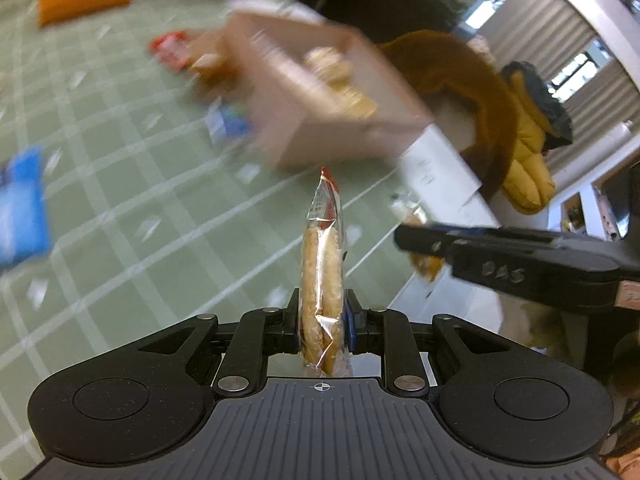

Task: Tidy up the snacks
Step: 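Carry the cracker and candy packets over the pink box and open both tools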

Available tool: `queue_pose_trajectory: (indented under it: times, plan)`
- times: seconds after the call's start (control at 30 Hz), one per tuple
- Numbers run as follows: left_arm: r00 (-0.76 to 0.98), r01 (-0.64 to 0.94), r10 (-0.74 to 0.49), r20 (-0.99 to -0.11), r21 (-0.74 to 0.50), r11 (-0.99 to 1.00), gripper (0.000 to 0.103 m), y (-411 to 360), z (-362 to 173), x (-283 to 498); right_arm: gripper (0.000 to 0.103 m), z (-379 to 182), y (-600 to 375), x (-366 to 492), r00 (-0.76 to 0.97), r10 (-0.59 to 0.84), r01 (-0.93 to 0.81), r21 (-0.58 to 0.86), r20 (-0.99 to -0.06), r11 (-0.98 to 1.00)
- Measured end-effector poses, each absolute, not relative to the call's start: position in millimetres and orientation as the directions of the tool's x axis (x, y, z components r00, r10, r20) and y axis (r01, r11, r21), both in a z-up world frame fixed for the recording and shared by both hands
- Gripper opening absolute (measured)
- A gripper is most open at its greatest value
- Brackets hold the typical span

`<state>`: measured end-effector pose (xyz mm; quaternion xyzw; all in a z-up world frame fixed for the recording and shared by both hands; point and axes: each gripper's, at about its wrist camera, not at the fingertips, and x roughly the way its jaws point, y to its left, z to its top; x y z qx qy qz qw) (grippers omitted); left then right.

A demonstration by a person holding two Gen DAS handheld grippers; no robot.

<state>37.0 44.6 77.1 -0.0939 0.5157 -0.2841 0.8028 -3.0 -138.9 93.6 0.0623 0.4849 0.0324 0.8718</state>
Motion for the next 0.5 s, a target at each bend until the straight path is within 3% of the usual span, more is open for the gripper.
queue_pose_trajectory:
  times: [0.17, 0.3, 0.5]
  plan:
    - [0.367, 0.444, -0.600, -0.711, -0.433, 0.784, 0.023, 0.0, 126.3, 66.4, 0.021, 162.1, -183.3, 11.0, 0.662, 0.101, -0.007, 0.129, -0.743, 0.992]
    - [0.384, 0.436, -0.644, -0.662, -0.484, 0.758, 0.023, -14.1, 163.2, 104.7, 0.021, 211.4, -219.5, 34.1, 0.716, 0.156, -0.040, 0.184, -0.681, 0.982]
    - [0.467, 0.432, -0.660, -0.589, -0.499, 0.751, 0.023, -31.9, 210.2, 159.2, 0.021, 263.4, -242.3, 89.4, 0.785, 0.161, -0.097, 0.139, -0.598, 0.986]
